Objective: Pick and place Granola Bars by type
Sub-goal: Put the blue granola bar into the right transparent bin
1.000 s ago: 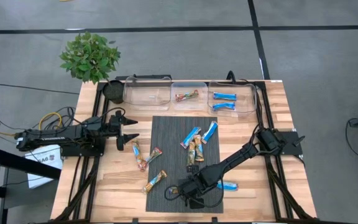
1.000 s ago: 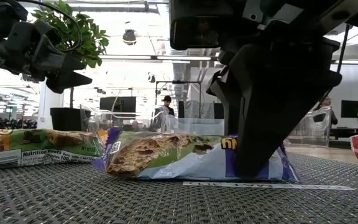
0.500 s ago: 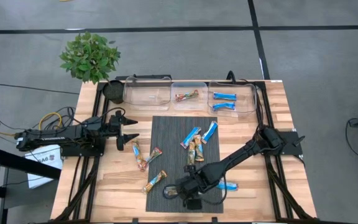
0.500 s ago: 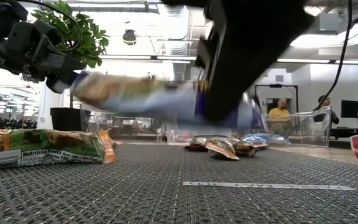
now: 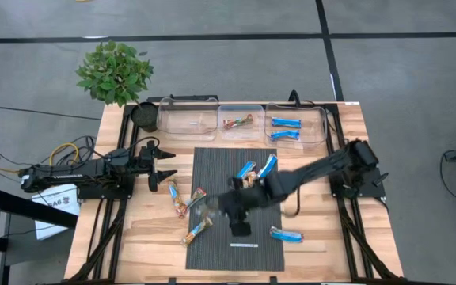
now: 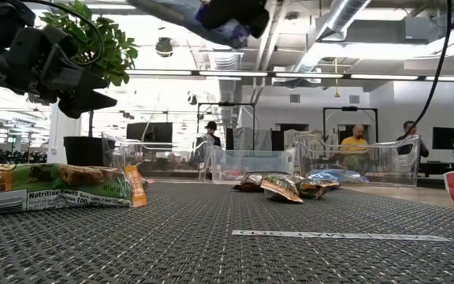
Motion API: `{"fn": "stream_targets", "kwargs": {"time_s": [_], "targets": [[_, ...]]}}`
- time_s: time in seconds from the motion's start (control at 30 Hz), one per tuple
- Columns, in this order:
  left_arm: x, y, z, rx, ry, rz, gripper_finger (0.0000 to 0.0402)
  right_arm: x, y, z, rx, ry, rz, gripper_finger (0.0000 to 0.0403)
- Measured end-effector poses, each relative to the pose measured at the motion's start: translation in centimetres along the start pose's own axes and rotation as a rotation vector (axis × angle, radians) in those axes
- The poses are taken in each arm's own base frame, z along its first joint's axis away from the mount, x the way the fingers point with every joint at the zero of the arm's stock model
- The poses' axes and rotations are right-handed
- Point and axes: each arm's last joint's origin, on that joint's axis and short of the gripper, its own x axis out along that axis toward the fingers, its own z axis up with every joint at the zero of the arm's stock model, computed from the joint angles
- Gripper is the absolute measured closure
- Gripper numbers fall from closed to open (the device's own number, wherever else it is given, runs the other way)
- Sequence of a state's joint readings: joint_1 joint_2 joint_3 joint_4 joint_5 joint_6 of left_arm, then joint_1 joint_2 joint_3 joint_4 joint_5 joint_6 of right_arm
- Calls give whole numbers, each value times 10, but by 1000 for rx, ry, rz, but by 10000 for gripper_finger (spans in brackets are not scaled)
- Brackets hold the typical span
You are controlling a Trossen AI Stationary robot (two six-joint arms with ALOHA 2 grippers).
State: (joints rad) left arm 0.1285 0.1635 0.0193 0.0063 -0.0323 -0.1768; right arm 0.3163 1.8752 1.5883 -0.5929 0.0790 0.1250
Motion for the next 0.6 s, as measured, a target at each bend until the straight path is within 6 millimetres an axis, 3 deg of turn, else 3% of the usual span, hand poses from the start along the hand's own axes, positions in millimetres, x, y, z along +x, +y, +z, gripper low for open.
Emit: {"fn": "stream_targets", "kwargs": {"time_s": [0.37, 0.6], "targets": [[0, 0, 0, 0, 0, 1, 84, -46, -94, 14, -4, -98, -158, 321], [0, 0, 0, 0, 0, 1, 84, -50, -122, 11, -30, -88, -211, 321]]}}
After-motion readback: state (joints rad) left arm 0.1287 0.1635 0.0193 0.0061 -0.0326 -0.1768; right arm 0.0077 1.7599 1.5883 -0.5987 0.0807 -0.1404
